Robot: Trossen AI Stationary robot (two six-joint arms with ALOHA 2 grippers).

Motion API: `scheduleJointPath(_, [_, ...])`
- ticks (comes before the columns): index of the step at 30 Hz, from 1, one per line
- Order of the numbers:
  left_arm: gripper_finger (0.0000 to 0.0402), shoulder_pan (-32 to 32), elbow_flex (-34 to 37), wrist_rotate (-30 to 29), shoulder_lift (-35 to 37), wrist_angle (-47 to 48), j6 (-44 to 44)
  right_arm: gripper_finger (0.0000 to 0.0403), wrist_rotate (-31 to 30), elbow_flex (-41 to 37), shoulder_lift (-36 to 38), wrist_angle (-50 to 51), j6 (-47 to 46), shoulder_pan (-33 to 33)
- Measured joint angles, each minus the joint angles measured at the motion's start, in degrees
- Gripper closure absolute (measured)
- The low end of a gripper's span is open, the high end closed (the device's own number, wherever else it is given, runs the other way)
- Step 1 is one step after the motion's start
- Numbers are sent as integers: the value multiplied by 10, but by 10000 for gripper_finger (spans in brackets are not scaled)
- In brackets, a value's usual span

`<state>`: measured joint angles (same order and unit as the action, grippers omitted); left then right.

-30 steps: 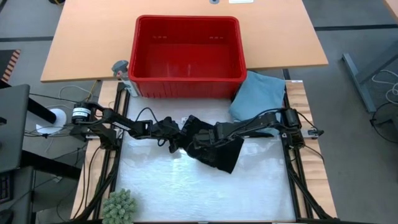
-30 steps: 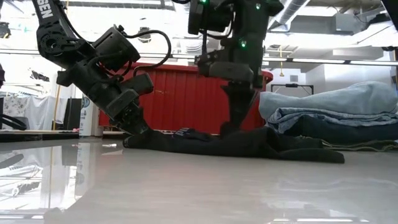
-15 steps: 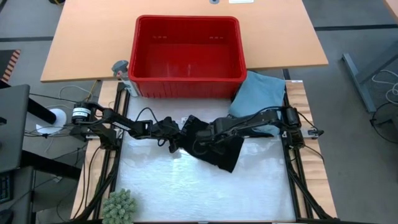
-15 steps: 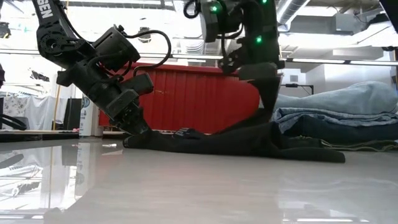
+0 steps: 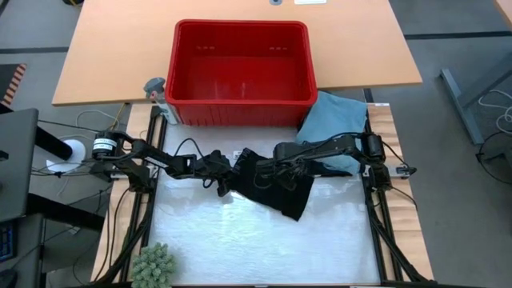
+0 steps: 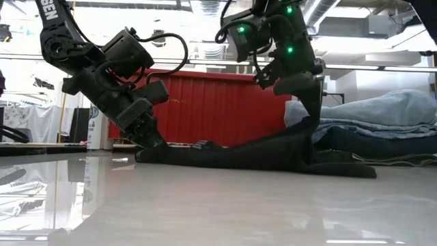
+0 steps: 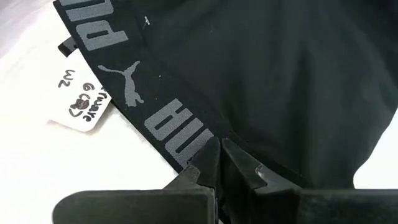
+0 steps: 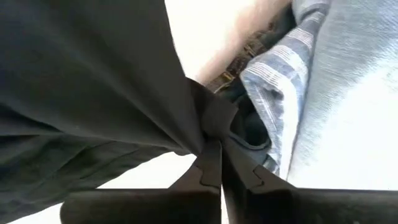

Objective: Fold Laundry from Bin
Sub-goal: Fold the black boxer short

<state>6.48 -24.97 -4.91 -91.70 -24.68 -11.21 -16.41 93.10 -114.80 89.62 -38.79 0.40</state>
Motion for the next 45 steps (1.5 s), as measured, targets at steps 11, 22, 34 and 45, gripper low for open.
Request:
scheduleJointPath(11, [401,0,0,-2,0,6,4,272,7,0,19,4,-29,-2])
scheduleJointPath(22, [401,0,0,-2,0,7,-19,208,71,-86,177,-143,-219,105])
scheduleJointPath(34, [402,0,0,2,0,7,-20,207,59,-310,230,-367,-385,155])
scheduleJointPath(45, [401,0,0,9,0,7,-15,207,88,-366,221,-504,-329,97])
